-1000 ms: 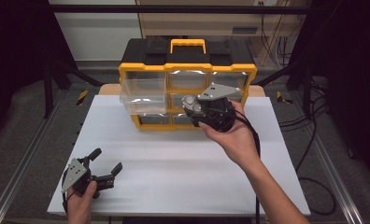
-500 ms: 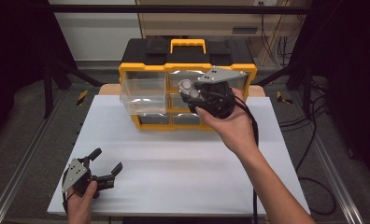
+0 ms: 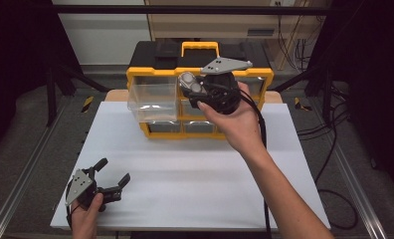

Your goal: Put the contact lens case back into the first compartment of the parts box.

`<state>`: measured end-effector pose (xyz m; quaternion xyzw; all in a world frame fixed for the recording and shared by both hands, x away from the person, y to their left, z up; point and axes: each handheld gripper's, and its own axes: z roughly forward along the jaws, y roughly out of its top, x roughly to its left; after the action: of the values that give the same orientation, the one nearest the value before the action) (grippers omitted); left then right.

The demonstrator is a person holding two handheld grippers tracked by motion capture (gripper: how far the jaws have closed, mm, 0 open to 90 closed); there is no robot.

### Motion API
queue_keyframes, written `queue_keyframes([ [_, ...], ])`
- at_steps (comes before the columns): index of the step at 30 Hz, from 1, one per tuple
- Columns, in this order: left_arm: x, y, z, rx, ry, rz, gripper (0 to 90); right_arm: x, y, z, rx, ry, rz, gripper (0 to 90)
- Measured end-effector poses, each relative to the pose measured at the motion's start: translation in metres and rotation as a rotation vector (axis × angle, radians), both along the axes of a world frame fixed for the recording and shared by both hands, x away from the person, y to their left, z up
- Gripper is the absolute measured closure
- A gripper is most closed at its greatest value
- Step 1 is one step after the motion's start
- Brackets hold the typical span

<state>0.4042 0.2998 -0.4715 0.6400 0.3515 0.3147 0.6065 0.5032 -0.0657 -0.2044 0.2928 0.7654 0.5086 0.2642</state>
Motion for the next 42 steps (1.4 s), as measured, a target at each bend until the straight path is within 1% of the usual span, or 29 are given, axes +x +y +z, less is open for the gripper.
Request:
queue_keyframes([
  [9,0.0,0.0,0.0,0.001,0.0,0.0,0.8,0.001,0.012,0.007,0.0,-0.01,0.016,49.1],
  [18,0.0,-0.001,0.0,0.002,-0.001,-0.001,0.9,0.005,0.019,0.01,0.007,0.001,0.025,49.1],
  [28,0.0,-0.001,0.0,0.002,-0.001,-0.001,0.9,0.007,0.029,0.011,-0.011,0.007,0.034,49.1],
  [34,0.0,-0.001,0.0,0.003,-0.001,-0.002,0.9,0.007,0.036,0.012,-0.031,0.006,0.045,49.1],
  [42,0.0,-0.001,0.0,0.003,-0.001,-0.002,0.9,0.008,0.043,0.014,-0.038,0.006,0.053,49.1],
])
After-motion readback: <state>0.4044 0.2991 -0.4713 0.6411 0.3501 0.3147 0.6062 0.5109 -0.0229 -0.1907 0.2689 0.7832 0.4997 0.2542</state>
